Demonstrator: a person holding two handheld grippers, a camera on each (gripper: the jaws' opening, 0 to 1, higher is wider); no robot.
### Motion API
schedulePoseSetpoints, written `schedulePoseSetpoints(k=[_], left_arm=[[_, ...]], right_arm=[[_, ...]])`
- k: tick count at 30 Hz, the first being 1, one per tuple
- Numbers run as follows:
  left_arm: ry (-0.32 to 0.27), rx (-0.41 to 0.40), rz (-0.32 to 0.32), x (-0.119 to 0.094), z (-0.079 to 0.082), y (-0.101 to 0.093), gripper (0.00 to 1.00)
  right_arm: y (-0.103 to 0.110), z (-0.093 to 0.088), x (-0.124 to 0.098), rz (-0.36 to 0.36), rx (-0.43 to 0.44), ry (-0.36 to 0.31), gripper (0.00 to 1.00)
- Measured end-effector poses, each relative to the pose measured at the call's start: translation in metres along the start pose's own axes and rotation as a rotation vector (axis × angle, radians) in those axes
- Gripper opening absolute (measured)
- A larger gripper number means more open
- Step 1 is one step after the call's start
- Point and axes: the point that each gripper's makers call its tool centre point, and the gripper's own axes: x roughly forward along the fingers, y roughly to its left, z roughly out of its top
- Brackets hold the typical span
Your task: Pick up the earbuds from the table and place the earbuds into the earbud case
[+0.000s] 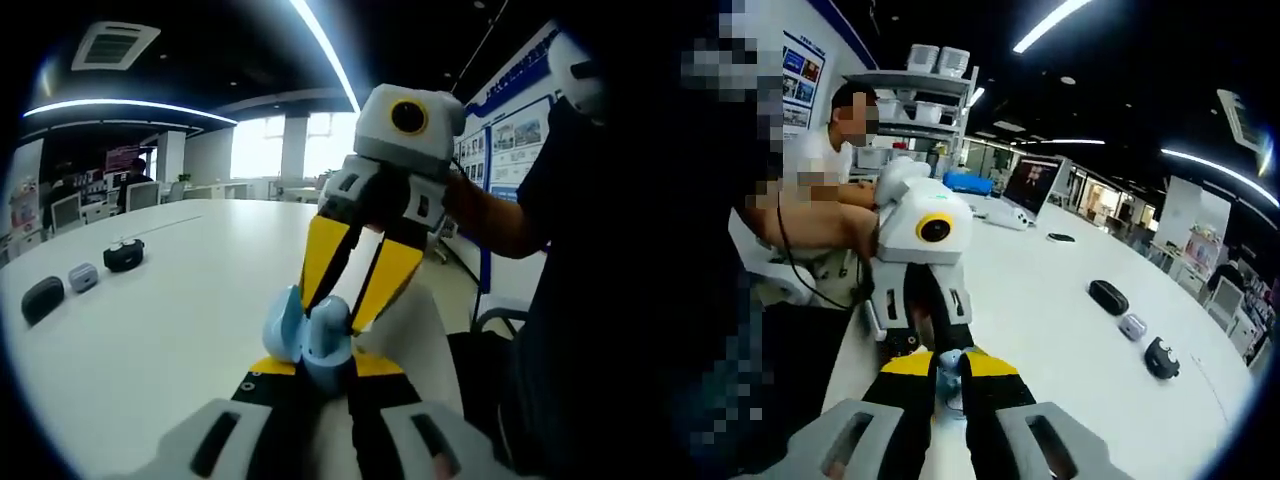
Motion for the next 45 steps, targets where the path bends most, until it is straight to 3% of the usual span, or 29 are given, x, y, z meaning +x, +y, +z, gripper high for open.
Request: schedulePoseSetpoints(k=[18,29,35,45], left_arm=[[-0.001,0.001,0.002,0.001,0.000,0.001,0.18],[-0.001,0.001,0.000,0.001,0.000,0.000,0.18],[-0.001,0.001,-0.001,0.001,0.000,0.000,0.19],[0.003,-0.004,-0.001,0.000,-0.001,-0.001,0.19]], right_arm=[[0.000,-0.008,0.005,-0.002,-0.044,0.067,0.12],[0.002,-0.003,-0.004,-0.010,-0.035,0.057,0.15],[0.004,-0.011,-0.013,0.000,-0.076,0.088,0.10],[0.001,-0.004,-0.008,0.008,-0.105,0.078,0.06]])
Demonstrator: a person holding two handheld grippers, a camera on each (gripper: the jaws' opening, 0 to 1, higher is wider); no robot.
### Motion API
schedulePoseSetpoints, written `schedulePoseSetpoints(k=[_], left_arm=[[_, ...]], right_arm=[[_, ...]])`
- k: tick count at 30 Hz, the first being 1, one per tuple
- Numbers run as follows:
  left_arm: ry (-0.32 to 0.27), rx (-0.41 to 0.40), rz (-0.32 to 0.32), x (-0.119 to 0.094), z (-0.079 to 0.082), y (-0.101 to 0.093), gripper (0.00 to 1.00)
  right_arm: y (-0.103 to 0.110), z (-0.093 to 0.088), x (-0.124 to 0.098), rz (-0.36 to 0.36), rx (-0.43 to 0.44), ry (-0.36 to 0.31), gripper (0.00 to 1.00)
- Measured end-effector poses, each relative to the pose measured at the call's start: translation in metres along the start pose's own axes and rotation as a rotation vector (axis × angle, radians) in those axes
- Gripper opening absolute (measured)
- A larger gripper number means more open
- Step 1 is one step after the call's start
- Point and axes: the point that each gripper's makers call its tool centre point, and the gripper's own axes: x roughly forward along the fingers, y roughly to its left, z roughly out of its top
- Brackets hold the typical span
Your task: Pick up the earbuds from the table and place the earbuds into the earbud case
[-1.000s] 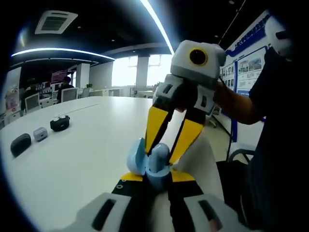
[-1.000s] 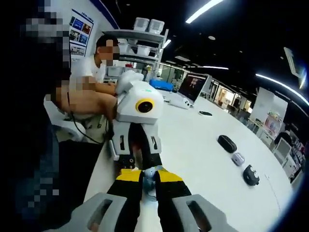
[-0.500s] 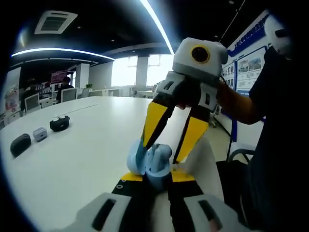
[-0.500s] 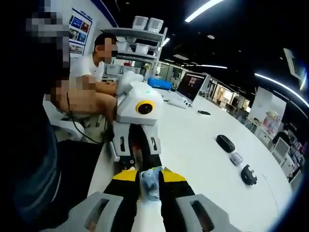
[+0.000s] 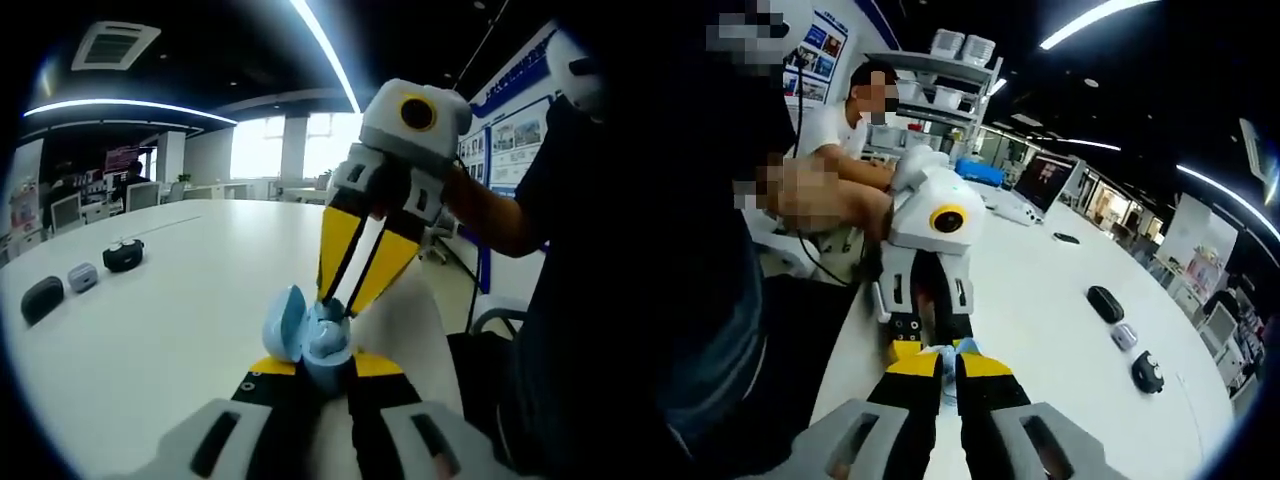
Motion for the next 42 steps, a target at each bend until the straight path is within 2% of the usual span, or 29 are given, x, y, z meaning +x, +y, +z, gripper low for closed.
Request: schedulePoseSetpoints(k=[8,12,15,17,18,19,21,22,23,24,28,32,38,42], left_arm=[[0.000,0.002,-0.001,0.002,0.001,0.002,0.19],[0.000,0.002,-0.001,0.002,0.001,0.002,0.19],[0.002,0.005,-0.003,0.002,0.001,0.003,0.19],[0.003,0.008,-0.004,0.002,0.001,0.002,0.19],[0.004,0.010,-0.005,0.002,0.001,0.002,0.19],[0.004,0.015,-0.006,0.003,0.001,0.002,0.19],[0.006,0.028,-0.015,0.003,0.001,0.001,0.19],[0.008,0.035,-0.021,0.003,0.001,0.000,0.19],[0.011,0.044,-0.024,0.003,0.001,0.000,0.19],[0.014,0.049,-0.025,0.003,0.001,0.000,0.19],[0.019,0.083,-0.031,0.003,0.001,-0.001,0.19],[0.023,0.139,-0.044,0.006,0.003,-0.005,0.18],[0.031,0.191,-0.055,0.006,0.004,-0.008,0.18],[0.027,0.204,-0.056,0.006,0.004,-0.009,0.18]], right_arm=[[-0.004,-0.001,-0.006,-0.025,0.031,-0.014,0.07],[-0.011,0.006,-0.016,-0.067,0.102,-0.089,0.09],[-0.017,0.006,-0.026,-0.110,0.179,-0.139,0.20],[-0.020,0.003,-0.029,-0.127,0.256,-0.160,0.28],[-0.021,0.001,-0.028,-0.121,0.332,-0.178,0.31],[-0.023,-0.001,-0.028,-0.116,0.438,-0.199,0.31],[-0.031,-0.002,-0.024,-0.087,0.712,-0.285,0.27],[-0.031,-0.009,-0.022,-0.053,0.832,-0.275,0.26],[-0.031,-0.019,-0.020,-0.026,0.903,-0.252,0.27],[-0.034,-0.021,-0.019,-0.023,0.945,-0.259,0.28],[-0.042,-0.024,-0.018,0.005,1.051,-0.264,0.28],[-0.038,-0.021,-0.011,0.116,1.211,-0.264,0.26],[-0.030,-0.025,-0.006,0.177,1.240,-0.173,0.21],[-0.025,-0.027,-0.005,0.208,1.286,-0.139,0.20]])
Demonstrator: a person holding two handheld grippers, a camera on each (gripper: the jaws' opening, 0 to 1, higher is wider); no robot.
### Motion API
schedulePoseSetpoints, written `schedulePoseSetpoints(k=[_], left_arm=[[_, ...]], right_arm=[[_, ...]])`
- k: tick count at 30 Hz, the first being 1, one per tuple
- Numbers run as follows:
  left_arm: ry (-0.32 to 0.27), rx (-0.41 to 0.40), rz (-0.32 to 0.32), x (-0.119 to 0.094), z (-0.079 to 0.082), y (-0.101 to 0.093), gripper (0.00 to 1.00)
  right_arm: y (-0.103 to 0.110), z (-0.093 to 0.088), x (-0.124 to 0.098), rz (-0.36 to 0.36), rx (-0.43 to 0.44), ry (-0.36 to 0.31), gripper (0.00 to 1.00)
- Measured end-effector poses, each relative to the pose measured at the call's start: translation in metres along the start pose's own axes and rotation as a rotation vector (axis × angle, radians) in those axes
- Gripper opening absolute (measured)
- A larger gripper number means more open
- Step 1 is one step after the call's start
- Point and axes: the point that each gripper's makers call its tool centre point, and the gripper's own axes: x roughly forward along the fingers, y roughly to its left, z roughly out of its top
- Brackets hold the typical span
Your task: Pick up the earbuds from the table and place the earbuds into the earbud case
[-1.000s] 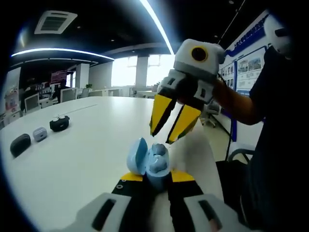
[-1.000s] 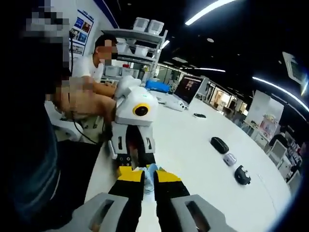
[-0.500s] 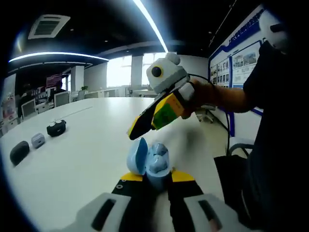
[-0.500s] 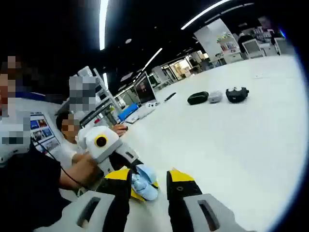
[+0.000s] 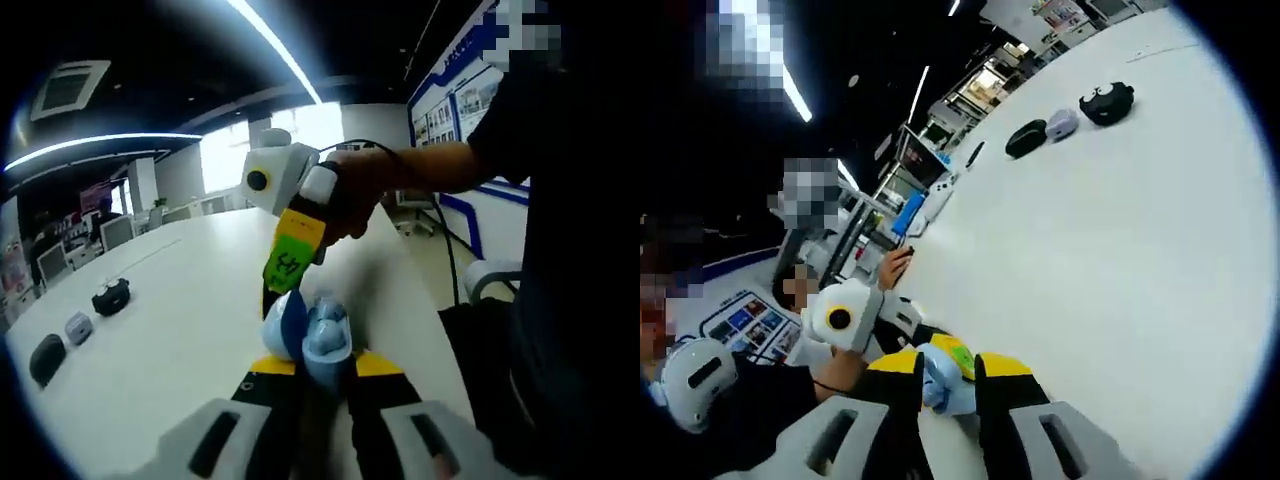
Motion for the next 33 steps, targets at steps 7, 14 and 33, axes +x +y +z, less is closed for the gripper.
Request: schedulePoseSetpoints(k=[7,14,33], left_arm=[[-0.004,-0.012,0.003,0.000,0.000,0.001,0.18],[-0.015,-0.076,0.000,0.000,-0.002,0.002,0.18],[-0.026,-0.128,-0.019,0.000,-0.003,0.001,0.19]], right_arm=[[0.007,-0.006,0.004,0.014,0.023,0.045,0.18],[0.006,-0.005,0.004,-0.020,-0.121,0.037,0.15],[0.020,-0.004,0.004,-0.067,-0.364,0.015,0.16]])
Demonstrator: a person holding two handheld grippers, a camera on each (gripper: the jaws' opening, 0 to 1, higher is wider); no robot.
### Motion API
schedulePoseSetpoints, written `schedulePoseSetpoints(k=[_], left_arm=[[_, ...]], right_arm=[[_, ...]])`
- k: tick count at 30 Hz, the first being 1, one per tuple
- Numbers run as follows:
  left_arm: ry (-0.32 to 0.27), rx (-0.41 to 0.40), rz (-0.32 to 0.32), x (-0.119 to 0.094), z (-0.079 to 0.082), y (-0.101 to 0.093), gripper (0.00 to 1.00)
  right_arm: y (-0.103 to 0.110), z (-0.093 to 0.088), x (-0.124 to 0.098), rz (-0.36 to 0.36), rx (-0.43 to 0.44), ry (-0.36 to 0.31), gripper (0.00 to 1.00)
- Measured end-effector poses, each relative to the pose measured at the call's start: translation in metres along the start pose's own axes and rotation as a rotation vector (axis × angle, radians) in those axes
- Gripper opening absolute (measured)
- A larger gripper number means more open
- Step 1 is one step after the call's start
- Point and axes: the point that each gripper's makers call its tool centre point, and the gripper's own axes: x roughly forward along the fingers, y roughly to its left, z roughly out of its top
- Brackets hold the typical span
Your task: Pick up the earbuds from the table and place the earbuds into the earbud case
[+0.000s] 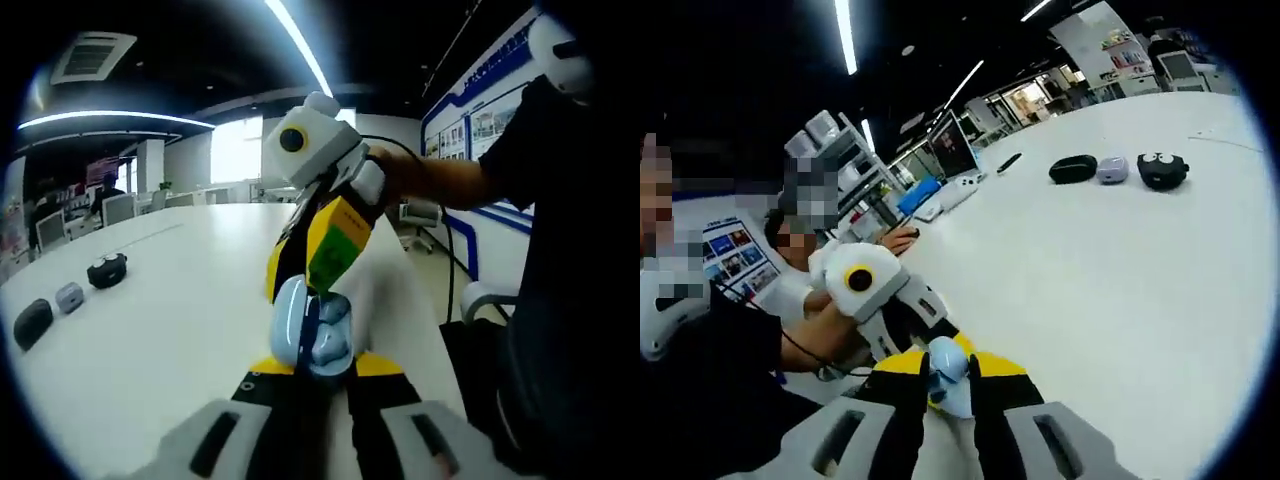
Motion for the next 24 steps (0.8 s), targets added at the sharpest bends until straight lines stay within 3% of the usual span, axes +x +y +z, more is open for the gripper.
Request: schedulePoseSetpoints(k=[9,13,19,22,24], left_arm=[[0.001,-0.012,0.000,0.000,0.000,0.000,0.18],[0.002,-0.024,0.010,0.002,0.001,0.004,0.18],[0.002,-0.023,0.010,0.002,0.001,0.004,0.18],[0.000,-0.023,0.009,0.001,0.001,0.004,0.18],[0.000,-0.022,0.008,0.001,0.001,0.003,0.18]], right_arm=[[0.009,0.011,-0.012,-0.016,-0.077,-0.068,0.14],[0.014,0.003,-0.010,-0.023,-0.127,-0.031,0.13],[0.020,-0.003,-0.010,-0.010,-0.137,-0.025,0.13],[0.020,0.008,-0.020,-0.015,-0.166,-0.065,0.19],[0.014,0.010,-0.023,-0.035,-0.197,-0.065,0.29]])
